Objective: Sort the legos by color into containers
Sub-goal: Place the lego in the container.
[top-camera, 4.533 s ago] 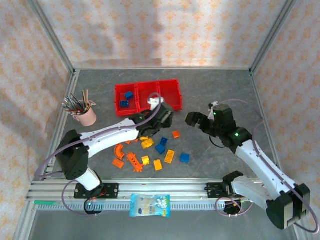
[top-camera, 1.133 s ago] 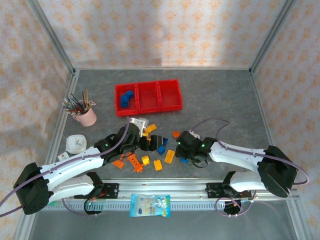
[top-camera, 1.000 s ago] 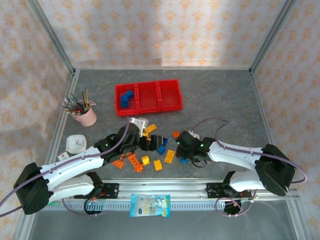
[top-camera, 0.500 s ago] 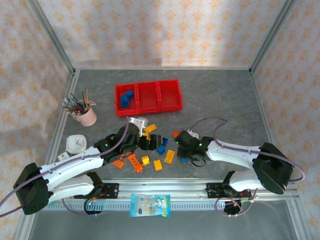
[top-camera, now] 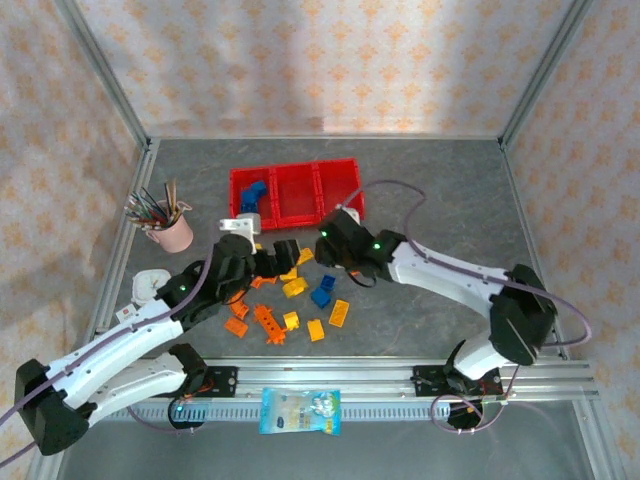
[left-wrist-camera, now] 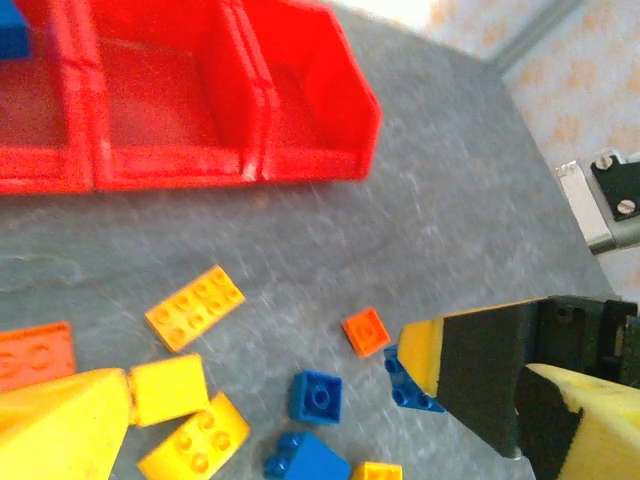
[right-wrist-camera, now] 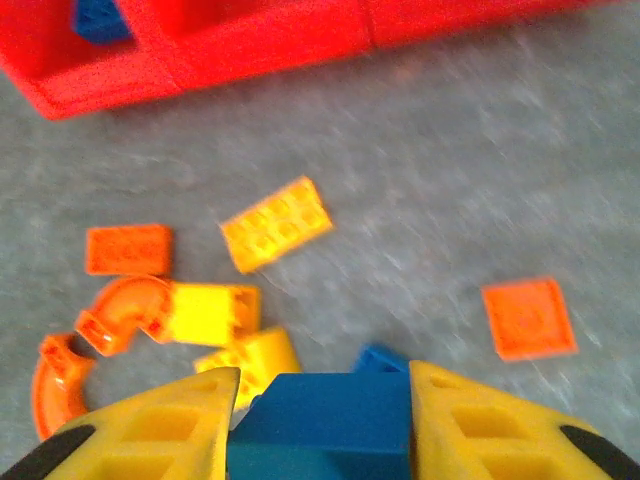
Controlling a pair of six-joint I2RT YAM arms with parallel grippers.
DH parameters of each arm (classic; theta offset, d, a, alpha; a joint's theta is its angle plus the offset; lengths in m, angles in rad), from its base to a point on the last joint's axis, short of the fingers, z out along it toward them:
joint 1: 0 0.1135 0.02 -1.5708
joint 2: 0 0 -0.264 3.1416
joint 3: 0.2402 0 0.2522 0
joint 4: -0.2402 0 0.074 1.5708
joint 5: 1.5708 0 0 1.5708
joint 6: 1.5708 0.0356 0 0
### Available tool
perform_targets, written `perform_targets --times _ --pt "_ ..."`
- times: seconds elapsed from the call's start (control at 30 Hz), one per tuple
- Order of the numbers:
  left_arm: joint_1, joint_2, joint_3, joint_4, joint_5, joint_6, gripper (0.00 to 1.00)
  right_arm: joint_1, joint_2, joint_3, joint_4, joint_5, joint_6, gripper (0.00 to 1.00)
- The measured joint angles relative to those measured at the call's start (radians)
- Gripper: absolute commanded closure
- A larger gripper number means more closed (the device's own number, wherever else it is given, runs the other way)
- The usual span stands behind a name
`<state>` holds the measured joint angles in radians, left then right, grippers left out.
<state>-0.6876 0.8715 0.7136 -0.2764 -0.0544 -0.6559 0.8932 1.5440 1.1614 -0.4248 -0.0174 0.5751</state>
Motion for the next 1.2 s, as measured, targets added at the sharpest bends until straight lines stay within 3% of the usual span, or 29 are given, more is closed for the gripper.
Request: perform_targets --times 0.4,0.67,1.0,1.2 --pt "0.142 -0.014 0.061 -0.158 -0.121 -0.025 0.01 -0.015 0.425 0.466 0.135 -0.053 -0.207 0.6" --pt "0.259 -0.014 0.062 -0.166 -0.13 -0.025 0.01 -0.04 0.668 0.752 0.154 -0.084 -0.309 0.6" --pt "0.312 -0.014 0.062 -0.158 -0.109 -0.026 0.01 -0.055 0.869 0.995 0.152 -0.095 -0.407 0.59" --pt "0.317 -0.014 0.062 -0.153 -0.097 -0.028 0.01 -0.058 0.928 1.06 0.141 -0.091 -0.441 0.4"
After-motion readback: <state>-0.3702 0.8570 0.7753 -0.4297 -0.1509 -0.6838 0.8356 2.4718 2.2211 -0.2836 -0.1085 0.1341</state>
